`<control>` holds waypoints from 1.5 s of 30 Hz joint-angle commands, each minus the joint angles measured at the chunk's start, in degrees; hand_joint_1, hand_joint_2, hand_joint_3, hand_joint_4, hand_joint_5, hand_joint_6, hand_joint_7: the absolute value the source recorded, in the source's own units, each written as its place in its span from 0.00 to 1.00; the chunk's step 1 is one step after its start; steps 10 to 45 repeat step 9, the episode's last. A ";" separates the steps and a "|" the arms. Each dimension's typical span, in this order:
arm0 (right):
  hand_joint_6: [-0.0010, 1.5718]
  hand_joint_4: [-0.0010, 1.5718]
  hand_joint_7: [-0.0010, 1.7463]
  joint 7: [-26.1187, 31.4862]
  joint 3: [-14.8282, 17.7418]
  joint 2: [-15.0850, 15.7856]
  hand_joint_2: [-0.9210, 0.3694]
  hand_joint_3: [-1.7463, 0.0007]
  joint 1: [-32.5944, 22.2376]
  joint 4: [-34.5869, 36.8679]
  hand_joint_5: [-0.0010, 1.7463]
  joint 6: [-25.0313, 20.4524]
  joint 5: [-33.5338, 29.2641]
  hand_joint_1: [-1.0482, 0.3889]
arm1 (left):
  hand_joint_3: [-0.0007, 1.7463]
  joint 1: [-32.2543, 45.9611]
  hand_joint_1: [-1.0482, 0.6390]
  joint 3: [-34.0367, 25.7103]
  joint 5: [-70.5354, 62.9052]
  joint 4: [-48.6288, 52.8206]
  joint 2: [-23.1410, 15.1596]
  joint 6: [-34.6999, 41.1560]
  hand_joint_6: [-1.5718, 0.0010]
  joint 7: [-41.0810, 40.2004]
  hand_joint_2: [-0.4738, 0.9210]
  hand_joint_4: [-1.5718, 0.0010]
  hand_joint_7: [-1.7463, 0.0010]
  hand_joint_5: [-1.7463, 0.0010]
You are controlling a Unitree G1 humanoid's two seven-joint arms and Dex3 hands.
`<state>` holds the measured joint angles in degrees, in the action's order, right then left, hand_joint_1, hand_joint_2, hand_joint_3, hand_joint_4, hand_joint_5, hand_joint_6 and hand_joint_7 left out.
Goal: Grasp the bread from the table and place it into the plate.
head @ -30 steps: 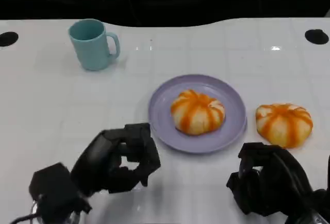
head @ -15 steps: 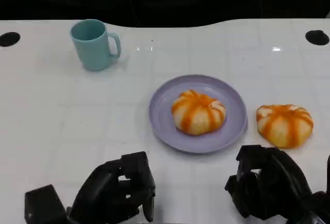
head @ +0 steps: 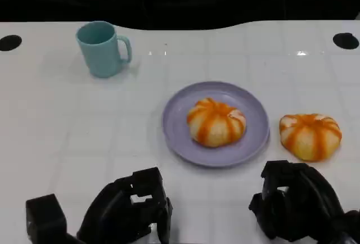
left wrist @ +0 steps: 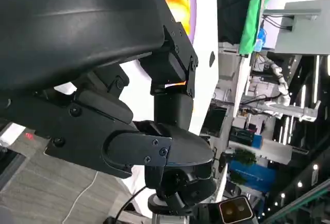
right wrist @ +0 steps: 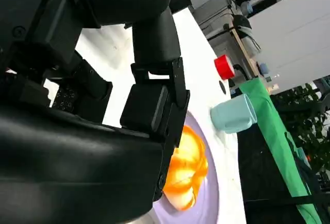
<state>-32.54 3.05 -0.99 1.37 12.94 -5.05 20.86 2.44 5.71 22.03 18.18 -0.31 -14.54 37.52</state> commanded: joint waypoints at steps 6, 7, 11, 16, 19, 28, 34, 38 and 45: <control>1.00 0.96 0.60 -1.43 0.47 1.42 0.69 0.16 1.19 2.77 0.82 2.17 0.24 0.00 | 0.16 -0.98 0.17 -1.67 0.41 0.56 0.15 1.86 0.45 1.74 1.00 0.36 0.08 0.00; 1.00 0.96 0.60 -1.35 0.41 1.32 0.68 0.17 1.20 2.93 0.82 2.23 0.15 0.00 | 0.16 -1.12 0.17 -1.81 0.46 0.81 0.18 1.70 0.44 2.08 1.00 0.36 0.09 0.00; 1.00 0.97 0.60 -1.13 0.33 1.02 0.68 0.18 1.26 3.25 0.82 2.31 0.09 0.00 | 0.16 -1.36 0.17 -2.16 0.54 1.36 0.25 1.42 0.44 2.69 1.00 0.36 0.09 0.00; 1.00 0.97 0.60 -1.13 0.33 1.02 0.68 0.18 1.26 3.25 0.82 2.31 0.09 0.00 | 0.16 -1.36 0.17 -2.16 0.54 1.36 0.25 1.42 0.44 2.69 1.00 0.36 0.09 0.00; 1.00 0.97 0.60 -1.13 0.33 1.02 0.68 0.18 1.26 3.25 0.82 2.31 0.09 0.00 | 0.16 -1.36 0.17 -2.16 0.54 1.36 0.25 1.42 0.44 2.69 1.00 0.36 0.09 0.00; 1.00 0.97 0.60 -1.13 0.33 1.02 0.68 0.18 1.26 3.25 0.82 2.31 0.09 0.00 | 0.16 -1.36 0.17 -2.16 0.54 1.36 0.25 1.42 0.44 2.69 1.00 0.36 0.09 0.00; 1.00 0.97 0.60 -1.13 0.33 1.02 0.68 0.18 1.26 3.25 0.82 2.31 0.09 0.00 | 0.16 -1.36 0.17 -2.16 0.54 1.36 0.25 1.42 0.44 2.69 1.00 0.36 0.09 0.00; 1.00 0.97 0.60 -1.13 0.33 1.02 0.68 0.18 1.26 3.25 0.82 2.31 0.09 0.00 | 0.16 -1.36 0.17 -2.16 0.54 1.36 0.25 1.42 0.44 2.69 1.00 0.36 0.09 0.00; 1.00 0.97 0.60 -1.13 0.33 1.02 0.68 0.18 1.26 3.25 0.82 2.31 0.09 0.00 | 0.16 -1.36 0.17 -2.16 0.54 1.36 0.25 1.42 0.44 2.69 1.00 0.36 0.09 0.00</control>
